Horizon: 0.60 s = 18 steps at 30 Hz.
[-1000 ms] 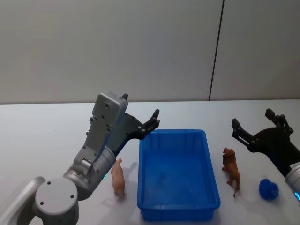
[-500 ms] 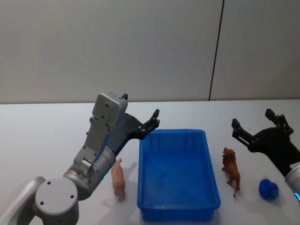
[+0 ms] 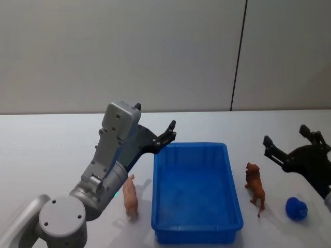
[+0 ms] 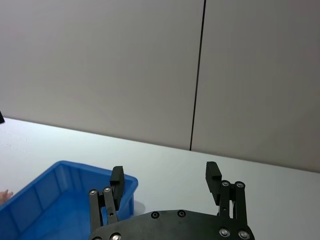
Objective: Pick up the two dolls from the table and place them into the box.
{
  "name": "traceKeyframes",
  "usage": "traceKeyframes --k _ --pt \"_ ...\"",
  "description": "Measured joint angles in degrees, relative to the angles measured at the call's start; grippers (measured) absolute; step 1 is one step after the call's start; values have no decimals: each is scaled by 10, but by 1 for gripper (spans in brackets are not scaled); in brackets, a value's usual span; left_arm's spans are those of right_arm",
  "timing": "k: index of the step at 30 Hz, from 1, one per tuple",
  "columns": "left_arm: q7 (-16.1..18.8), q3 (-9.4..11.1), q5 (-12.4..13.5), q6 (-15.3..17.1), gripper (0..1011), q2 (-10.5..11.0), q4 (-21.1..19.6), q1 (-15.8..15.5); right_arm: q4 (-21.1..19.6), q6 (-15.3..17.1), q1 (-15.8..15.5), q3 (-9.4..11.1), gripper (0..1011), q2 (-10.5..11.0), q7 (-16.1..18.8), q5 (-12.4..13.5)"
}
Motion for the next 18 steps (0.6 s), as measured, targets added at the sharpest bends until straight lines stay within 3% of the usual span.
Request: traceKeyframes --k 9,18 --pt "0 0 0 0 1001 0 0 0 14 25 -8 17 1001 25 25 20" --pt "0 0 0 0 1001 0 0 0 36 62 -12 26 1001 45 58 24"
